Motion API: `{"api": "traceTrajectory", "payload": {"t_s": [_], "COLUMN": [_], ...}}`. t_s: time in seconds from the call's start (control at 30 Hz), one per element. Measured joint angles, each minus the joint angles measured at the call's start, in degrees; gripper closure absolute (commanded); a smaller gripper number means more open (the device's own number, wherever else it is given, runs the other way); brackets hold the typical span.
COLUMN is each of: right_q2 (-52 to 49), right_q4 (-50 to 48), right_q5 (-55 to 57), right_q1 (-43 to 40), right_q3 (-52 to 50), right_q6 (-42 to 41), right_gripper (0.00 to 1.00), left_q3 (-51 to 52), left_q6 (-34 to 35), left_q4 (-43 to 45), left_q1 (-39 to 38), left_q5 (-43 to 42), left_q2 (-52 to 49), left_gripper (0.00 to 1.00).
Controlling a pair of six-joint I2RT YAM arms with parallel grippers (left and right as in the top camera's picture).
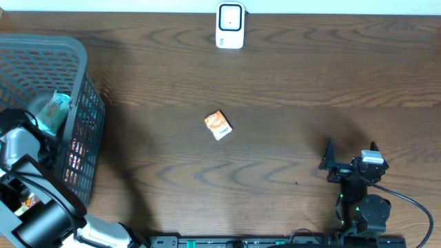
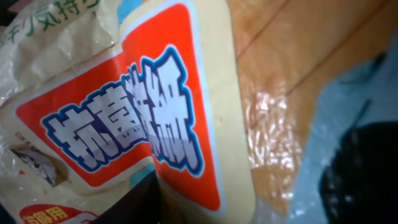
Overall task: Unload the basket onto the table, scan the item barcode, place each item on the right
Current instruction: 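Return the left gripper to the basket and grasp the large snack bag, then lift the snack bag out and place it beside the orange box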
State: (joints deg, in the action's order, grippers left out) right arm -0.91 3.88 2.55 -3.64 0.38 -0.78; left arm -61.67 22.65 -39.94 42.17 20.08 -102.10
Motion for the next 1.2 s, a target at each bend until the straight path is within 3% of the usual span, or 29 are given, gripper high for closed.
{"api": "traceTrajectory", "payload": {"t_s": [0.03,0.07,0.27,0.47,0.6,1.0,1.2], "right_q2": [0.0,0.0,0.0,0.0,0.0,0.0,0.0], "right_q4": [0.0,0.0,0.0,0.0,-0.02,0.02,0.0], "right_q5": [0.0,0.0,0.0,0.0,0.0,0.0,-0.02], "right_q1": [0.0,0.0,0.0,0.0,0.0,0.0,0.0], "right_q3": [0.0,0.0,-0.02,0.0,0.0,0.0,0.0], "right_q6": [0.0,0.0,0.0,0.0,0.0,0.02,0.0], "right_gripper": [0.01,0.01,0.01,0.01,0.01,0.01,0.01], "left_q3": [0.02,0.13,-0.24,-2.86,-4.85,-6.08,-6.08], "left_q6": [0.15,0.04,-0.28,-1.75,-1.9,0.85,1.95], "left_q4": [-0.02,-0.09,-1.42,-5.9,-5.44,1.4,9.09], "left_q1": [0.0,0.0,0.52,1.11,1.11,1.11,1.07], "left_q5": [0.11,0.42,0.2,-8.79,-15.45,-25.03,-40.11], "left_q2": [0.0,0.0,0.04,3.28,12.13,37.38,45.9], "left_gripper": [0.89,0.93,0.93,0.93,0.93,0.93,0.93]}}
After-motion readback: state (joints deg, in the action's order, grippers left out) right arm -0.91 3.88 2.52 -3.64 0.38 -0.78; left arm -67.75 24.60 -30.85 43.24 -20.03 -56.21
